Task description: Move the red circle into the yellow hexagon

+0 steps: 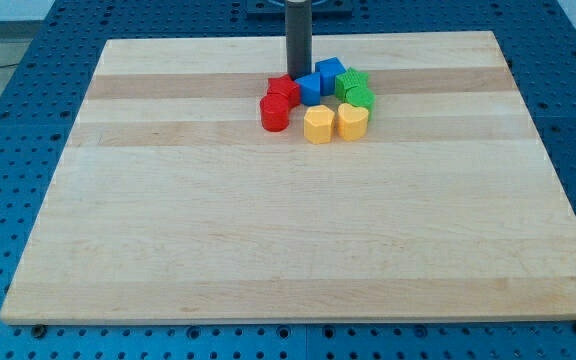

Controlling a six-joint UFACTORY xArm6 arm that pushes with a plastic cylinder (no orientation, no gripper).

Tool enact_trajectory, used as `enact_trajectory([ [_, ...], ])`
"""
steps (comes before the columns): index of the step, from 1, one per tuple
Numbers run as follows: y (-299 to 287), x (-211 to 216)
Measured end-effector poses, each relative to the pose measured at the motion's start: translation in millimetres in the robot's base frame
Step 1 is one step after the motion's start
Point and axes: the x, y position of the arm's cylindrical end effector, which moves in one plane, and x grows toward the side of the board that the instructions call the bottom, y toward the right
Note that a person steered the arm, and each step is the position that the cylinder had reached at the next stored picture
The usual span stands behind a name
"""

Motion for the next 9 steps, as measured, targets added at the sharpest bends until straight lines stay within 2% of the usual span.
enact_trajectory([
  [3, 10, 11],
  [5, -23, -38],
  [6, -59, 0],
  [7, -68, 45],
  [8, -54, 77],
  [9, -38, 84],
])
